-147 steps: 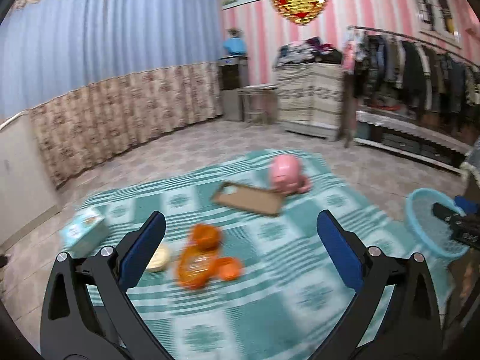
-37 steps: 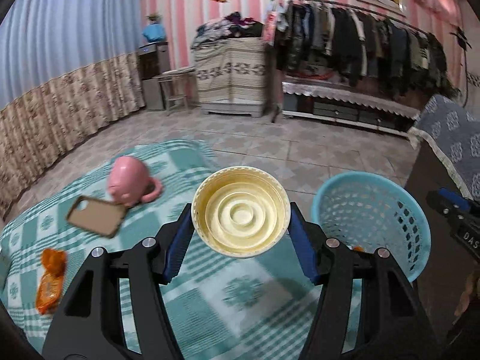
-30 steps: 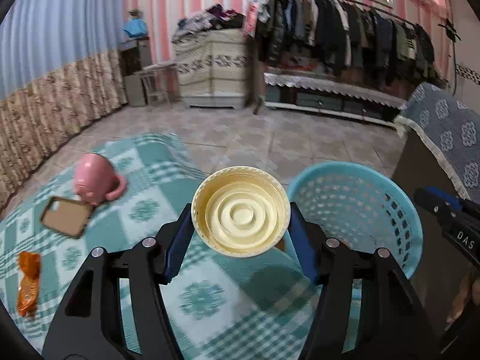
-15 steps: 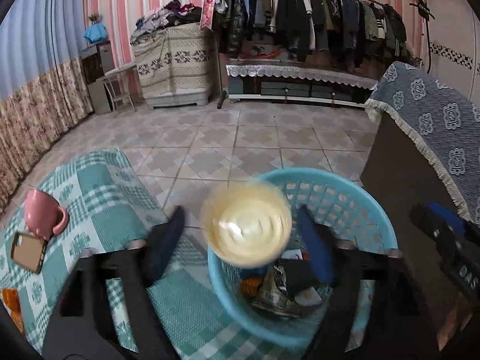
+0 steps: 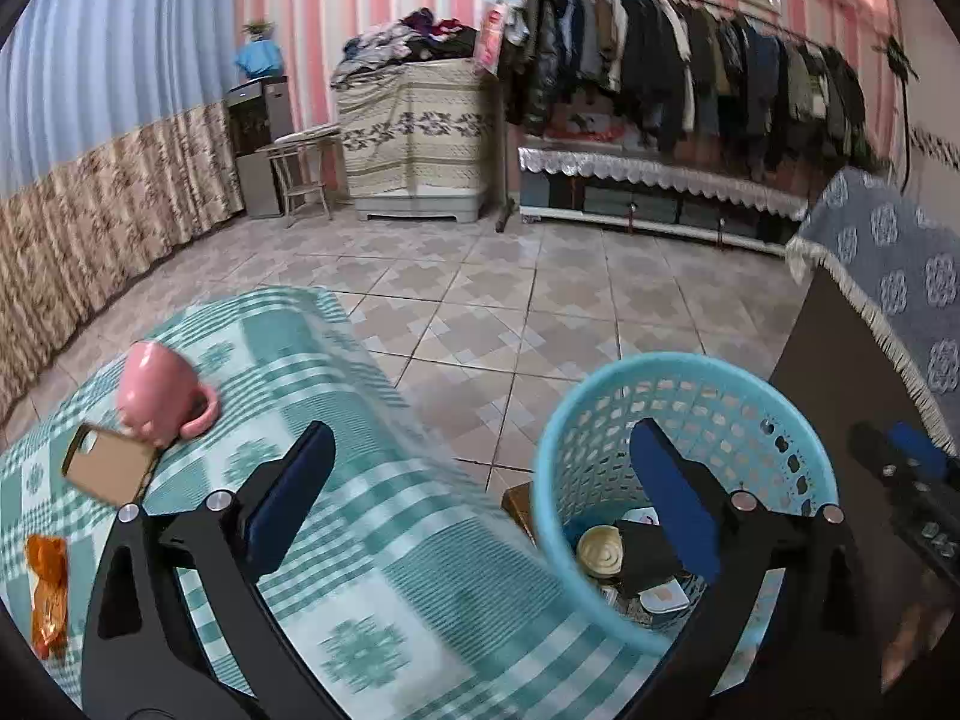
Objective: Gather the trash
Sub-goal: 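Open both tools over the blue basket, dropping the cap and dish, then move both tools back over the bed toward the orange snack wrapper, then grasp and lift the orange snack wrapper with the left tool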
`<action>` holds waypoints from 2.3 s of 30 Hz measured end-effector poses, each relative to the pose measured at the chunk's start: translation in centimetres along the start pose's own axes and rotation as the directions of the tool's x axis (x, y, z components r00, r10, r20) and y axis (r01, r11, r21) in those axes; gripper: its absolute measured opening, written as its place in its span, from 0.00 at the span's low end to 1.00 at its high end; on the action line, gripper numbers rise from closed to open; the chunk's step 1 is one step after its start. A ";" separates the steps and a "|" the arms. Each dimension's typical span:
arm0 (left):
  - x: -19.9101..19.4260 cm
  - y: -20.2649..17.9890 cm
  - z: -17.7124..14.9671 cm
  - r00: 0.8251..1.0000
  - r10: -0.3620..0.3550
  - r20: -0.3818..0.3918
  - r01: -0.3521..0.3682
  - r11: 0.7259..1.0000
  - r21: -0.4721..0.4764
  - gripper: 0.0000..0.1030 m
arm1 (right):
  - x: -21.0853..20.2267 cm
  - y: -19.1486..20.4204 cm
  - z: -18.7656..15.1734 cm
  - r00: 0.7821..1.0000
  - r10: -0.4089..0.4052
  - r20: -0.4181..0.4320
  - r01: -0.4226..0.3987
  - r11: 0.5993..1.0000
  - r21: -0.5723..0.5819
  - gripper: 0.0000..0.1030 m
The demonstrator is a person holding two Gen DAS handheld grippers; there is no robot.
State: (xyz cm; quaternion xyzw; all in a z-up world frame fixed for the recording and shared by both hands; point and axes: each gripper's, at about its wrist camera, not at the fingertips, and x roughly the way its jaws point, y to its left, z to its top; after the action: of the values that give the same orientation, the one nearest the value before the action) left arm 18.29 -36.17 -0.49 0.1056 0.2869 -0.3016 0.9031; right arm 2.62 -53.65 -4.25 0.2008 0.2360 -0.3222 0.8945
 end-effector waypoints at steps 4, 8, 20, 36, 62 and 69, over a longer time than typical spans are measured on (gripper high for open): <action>-2.7 3.3 -0.5 0.999 0.048 0.025 -0.047 0.998 -0.035 0.95 | -0.1 1.7 -0.3 1.000 0.004 0.006 -0.004 0.999 -0.041 0.81; -5.0 6.9 -1.0 0.996 0.090 0.029 -0.087 0.993 -0.077 0.95 | -0.3 4.0 -0.7 1.000 0.023 0.010 -0.022 0.996 -0.090 0.84; -13.3 18.9 -6.6 0.953 0.302 0.031 -0.290 0.936 -0.199 0.95 | -2.1 11.4 -2.1 0.989 0.146 0.003 -0.141 0.962 -0.235 0.92; -12.0 31.5 -16.5 0.876 0.439 -0.198 -0.481 0.819 -0.313 0.95 | -2.7 20.4 -5.5 0.960 0.257 -0.108 -0.279 0.888 -0.365 0.92; -11.4 32.0 -16.9 0.911 0.380 -0.162 -0.410 0.878 -0.246 0.24 | -0.3 25.8 -9.2 0.943 0.242 -0.230 -0.325 0.822 -0.467 0.92; -15.6 33.3 -16.4 0.865 0.500 -0.041 -0.494 0.836 -0.239 0.24 | -1.8 26.4 -9.3 0.940 0.273 -0.206 -0.340 0.807 -0.483 0.92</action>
State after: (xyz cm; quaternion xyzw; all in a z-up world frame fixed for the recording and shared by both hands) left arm 20.82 3.80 -4.18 0.0620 0.2738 -0.0210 0.9595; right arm 16.42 -29.21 -5.34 0.0114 0.3338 -0.0854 0.9387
